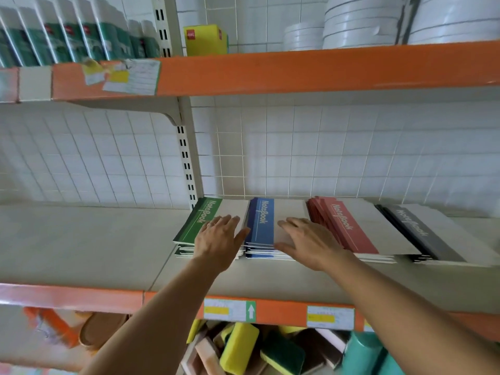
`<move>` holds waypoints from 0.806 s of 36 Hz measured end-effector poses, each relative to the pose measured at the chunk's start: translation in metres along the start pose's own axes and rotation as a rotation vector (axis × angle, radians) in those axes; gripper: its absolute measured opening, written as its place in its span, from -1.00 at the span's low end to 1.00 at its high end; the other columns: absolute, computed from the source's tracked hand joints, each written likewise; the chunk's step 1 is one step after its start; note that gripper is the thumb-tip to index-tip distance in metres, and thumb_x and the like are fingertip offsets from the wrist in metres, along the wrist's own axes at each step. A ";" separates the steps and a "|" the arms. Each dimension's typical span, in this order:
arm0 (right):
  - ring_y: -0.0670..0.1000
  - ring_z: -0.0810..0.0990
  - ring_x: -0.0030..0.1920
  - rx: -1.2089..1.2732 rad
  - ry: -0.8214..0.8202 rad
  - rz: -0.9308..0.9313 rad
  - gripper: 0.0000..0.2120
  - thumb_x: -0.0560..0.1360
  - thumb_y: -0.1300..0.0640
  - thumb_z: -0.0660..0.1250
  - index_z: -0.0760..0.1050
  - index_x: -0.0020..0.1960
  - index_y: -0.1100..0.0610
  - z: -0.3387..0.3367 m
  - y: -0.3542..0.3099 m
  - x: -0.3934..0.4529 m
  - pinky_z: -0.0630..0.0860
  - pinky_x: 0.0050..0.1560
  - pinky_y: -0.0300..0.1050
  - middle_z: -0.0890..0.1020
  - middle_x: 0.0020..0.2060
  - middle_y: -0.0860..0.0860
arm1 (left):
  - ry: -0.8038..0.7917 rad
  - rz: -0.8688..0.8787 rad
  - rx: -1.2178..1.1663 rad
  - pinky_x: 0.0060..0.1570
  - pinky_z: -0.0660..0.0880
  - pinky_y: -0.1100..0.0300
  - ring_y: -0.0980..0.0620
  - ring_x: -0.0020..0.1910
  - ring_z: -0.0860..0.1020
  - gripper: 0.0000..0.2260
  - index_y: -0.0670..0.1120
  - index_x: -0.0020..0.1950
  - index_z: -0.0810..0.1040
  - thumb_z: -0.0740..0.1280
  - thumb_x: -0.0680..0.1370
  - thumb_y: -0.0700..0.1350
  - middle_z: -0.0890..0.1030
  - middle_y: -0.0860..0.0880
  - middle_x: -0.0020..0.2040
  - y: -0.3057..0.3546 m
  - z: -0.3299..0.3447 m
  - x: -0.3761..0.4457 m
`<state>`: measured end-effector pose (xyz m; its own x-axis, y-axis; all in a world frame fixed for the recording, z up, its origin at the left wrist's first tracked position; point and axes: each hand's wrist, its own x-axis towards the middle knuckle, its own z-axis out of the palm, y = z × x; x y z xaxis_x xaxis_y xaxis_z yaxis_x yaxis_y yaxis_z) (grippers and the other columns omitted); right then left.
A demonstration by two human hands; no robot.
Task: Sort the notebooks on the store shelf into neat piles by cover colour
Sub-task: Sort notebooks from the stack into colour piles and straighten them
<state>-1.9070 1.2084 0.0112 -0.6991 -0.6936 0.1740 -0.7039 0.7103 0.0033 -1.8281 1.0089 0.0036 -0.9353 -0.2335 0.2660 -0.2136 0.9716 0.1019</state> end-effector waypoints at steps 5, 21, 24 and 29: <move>0.04 0.37 0.36 0.040 0.070 0.111 -0.42 0.57 -0.25 0.08 0.22 0.48 0.03 0.003 0.008 -0.027 0.38 0.27 -0.06 0.35 0.42 -0.02 | 0.023 0.088 -0.027 0.36 0.21 0.09 -0.02 0.39 0.33 -0.56 -0.03 0.44 0.34 0.02 0.64 0.15 0.42 0.00 0.40 0.012 -0.002 -0.005; 0.02 0.40 0.32 -0.095 0.101 0.446 -0.49 0.58 -0.21 0.08 0.24 0.46 -0.01 -0.010 0.059 -0.159 0.35 0.25 -0.08 0.38 0.38 -0.05 | 0.020 0.390 -0.103 0.38 0.16 0.14 0.04 0.42 0.30 -0.57 0.04 0.43 0.36 0.02 0.63 0.17 0.41 0.06 0.41 0.113 0.016 -0.038; 0.05 0.46 0.28 -0.110 0.122 0.494 -0.48 0.58 -0.21 0.09 0.22 0.47 -0.04 -0.014 0.073 -0.184 0.37 0.24 -0.06 0.43 0.36 -0.05 | 0.011 0.425 -0.099 0.38 0.17 0.13 0.04 0.41 0.31 -0.57 0.04 0.43 0.36 0.03 0.63 0.18 0.41 0.06 0.41 0.138 0.017 -0.040; 0.09 0.49 0.25 -0.146 0.118 0.563 -0.48 0.57 -0.20 0.13 0.33 0.43 0.06 -0.020 0.110 -0.232 0.43 0.23 -0.03 0.51 0.29 0.02 | 0.009 0.477 -0.085 0.36 0.19 0.13 0.04 0.41 0.31 -0.58 0.06 0.42 0.36 0.01 0.63 0.18 0.41 0.07 0.40 0.189 0.019 -0.046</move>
<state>-1.8196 1.4501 -0.0086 -0.9353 -0.1935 0.2963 -0.1987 0.9800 0.0126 -1.8304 1.2043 -0.0077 -0.9208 0.2365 0.3102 0.2626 0.9639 0.0447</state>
